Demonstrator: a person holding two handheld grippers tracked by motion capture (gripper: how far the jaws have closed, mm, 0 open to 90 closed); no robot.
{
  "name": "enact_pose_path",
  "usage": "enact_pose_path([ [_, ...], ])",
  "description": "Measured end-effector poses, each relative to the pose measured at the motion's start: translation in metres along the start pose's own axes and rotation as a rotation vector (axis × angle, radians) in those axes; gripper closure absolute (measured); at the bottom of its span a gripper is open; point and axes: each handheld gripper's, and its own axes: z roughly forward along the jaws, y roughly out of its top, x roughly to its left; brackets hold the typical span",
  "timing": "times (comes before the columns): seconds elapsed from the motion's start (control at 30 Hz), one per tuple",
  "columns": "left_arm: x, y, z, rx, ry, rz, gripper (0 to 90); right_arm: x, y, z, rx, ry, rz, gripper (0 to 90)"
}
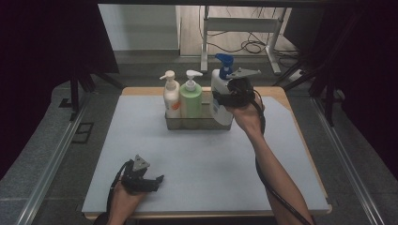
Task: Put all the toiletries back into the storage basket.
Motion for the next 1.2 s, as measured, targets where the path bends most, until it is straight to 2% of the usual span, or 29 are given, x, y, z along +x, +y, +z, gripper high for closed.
enact_pose_path([
  [0.23,0.000,0.000,0.000,0.000,-0.001,-0.001,12.1,-0.012,0.001,0.012,-0.005,-0.021,0.030,38.3],
  [0.57,0.000,0.000,0.000,-0.001,-0.004,-0.004,12.3,-0.020,0.007,0.030,-0.002,-0.049,0.045,38.4],
  [0.9,0.001,0.000,0.000,0.002,-0.005,-0.003,12.6,-0.018,0.010,0.055,0.001,-0.055,0.059,38.4],
  [1.2,0.001,0.000,0.000,0.006,-0.004,0.003,12.6,-0.017,0.003,0.072,0.017,-0.061,0.069,38.4],
])
